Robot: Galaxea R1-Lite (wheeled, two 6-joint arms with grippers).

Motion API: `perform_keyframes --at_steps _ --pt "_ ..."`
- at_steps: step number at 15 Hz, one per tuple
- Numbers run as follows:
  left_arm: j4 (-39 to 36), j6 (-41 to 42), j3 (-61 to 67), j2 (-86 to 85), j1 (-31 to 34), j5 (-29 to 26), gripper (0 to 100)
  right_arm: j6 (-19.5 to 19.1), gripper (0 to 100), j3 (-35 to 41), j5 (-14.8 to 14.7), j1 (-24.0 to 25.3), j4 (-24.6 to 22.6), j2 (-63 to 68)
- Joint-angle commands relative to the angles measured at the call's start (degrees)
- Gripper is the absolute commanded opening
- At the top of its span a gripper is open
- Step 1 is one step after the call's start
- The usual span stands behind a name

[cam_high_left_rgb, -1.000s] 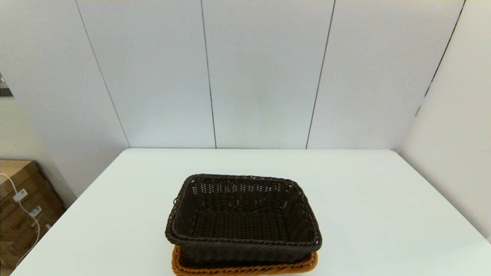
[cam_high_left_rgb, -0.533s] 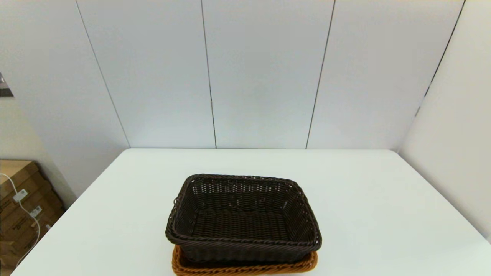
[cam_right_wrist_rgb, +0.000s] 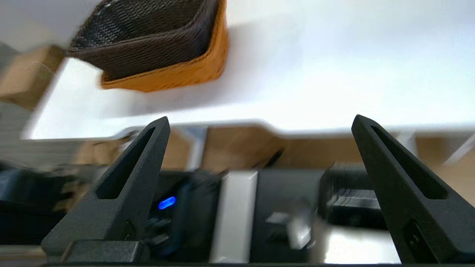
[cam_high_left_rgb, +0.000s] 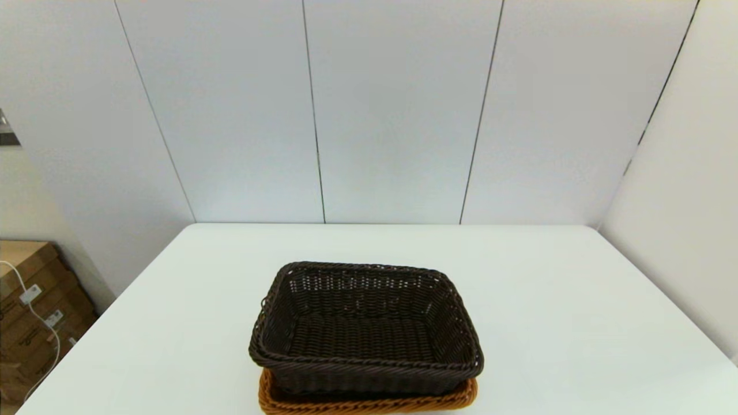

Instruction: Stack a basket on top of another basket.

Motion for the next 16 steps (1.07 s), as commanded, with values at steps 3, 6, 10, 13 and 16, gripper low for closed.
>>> perform_keyframes --at_steps 3,6,10,13,16 --pt "0.08 0.0 0.01 -0.11 0.0 0.02 100 -9.52 100 14.8 -8.52 0.31 -14.2 -7.72" --pt "0.08 0.0 0.01 -0.02 0.0 0.02 100 -14.18 100 31.59 -11.86 0.31 -36.96 -7.72" --pt "0.08 0.0 0.01 -0.02 0.0 0.02 100 -18.58 100 41.08 -14.49 0.31 -50.76 -7.72" --pt "0.08 0.0 0.01 -0.11 0.0 0.02 100 -24.03 100 42.93 -14.4 0.31 -53.22 -7.72" --pt "0.08 -0.09 0.01 -0.02 0.0 0.02 100 -23.23 100 43.1 -14.05 0.31 -53.22 -7.72"
